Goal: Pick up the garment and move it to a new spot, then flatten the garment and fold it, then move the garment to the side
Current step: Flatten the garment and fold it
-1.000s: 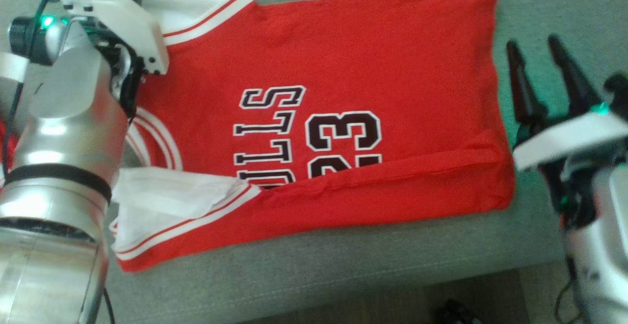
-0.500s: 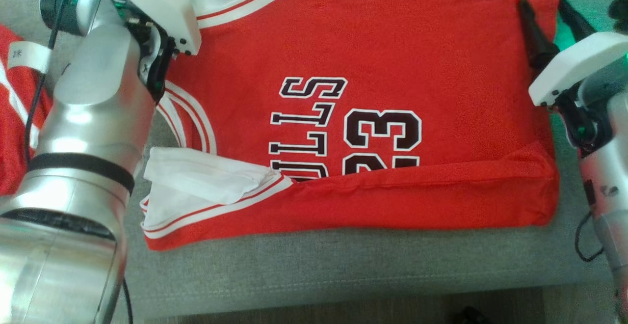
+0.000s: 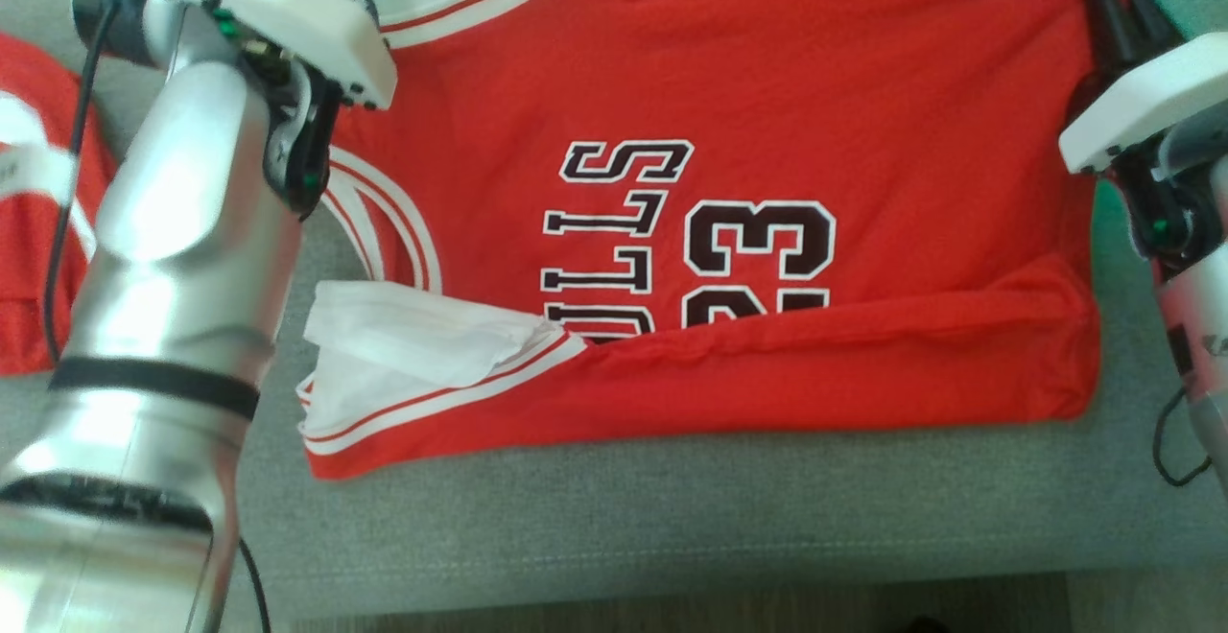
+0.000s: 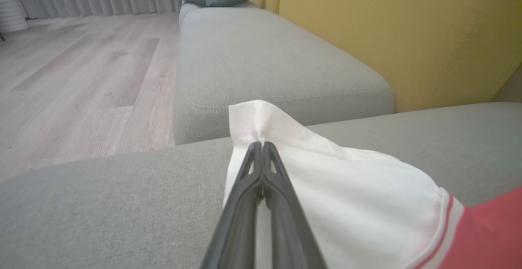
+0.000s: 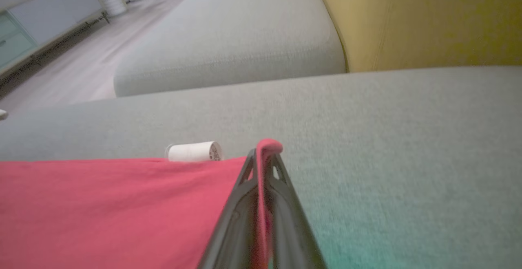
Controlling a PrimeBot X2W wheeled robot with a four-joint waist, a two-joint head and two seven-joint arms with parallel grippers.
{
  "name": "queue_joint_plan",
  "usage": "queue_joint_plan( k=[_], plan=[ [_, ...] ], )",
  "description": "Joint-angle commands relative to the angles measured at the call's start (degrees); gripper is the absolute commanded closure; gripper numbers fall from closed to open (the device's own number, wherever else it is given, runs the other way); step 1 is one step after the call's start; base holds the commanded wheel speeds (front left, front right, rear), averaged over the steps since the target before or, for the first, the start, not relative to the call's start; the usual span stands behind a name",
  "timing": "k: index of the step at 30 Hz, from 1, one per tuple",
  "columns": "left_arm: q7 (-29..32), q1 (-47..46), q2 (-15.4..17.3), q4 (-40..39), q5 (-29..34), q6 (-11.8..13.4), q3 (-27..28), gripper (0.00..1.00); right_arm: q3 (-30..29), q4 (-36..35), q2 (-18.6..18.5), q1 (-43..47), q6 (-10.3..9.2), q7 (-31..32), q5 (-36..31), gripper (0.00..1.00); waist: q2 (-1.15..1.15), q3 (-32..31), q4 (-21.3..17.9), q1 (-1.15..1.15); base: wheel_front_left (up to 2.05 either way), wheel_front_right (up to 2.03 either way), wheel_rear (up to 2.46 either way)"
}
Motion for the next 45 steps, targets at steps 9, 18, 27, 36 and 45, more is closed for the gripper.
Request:
queue_joint_plan(
  k=[9, 18, 27, 36, 45],
  plan=[
    [-0.69, 14.03, 4.22, -22.19, 0.30, 2.86, 6.61, 1.00, -2.14, -8.54, -1.13, 8.94, 0.37, -5.21, -0.52, 1.00, 0.00, -3.56, 0.69, 0.00, 0.00, 0.00, 0.00],
    [-0.58, 34.33, 4.14, -37.32, -1.31, 6.27, 8.45, 1.00, -5.12, -16.31, 1.84, 21.12, 0.37, -4.99, -1.61, 1.00, 0.00, -5.84, 0.88, 0.00, 0.00, 0.00, 0.00],
    [1.08, 46.26, 2.08, -37.56, -4.67, 7.21, 7.17, 1.00, -8.95, -22.50, 5.38, 31.64, 0.37, -2.43, -3.18, 1.00, 0.00, -7.81, 1.48, 0.00, 0.00, 0.00, 0.00],
    [1.08, 49.52, 0.49, -33.35, -6.05, 7.41, 6.39, 0.00, -11.75, -28.30, 8.73, 39.78, 0.37, -2.89, -8.78, 0.00, 0.00, -10.62, 1.33, 0.00, 0.00, 0.00, 0.00],
    [-0.49, 53.15, 1.91, -43.95, -1.02, 11.42, 7.85, 0.00, -14.54, -40.82, 12.43, 44.65, 0.37, -3.80, -17.49, 0.00, 0.00, -14.69, 0.45, 0.00, 0.00, 0.00, 0.00]
  ],
)
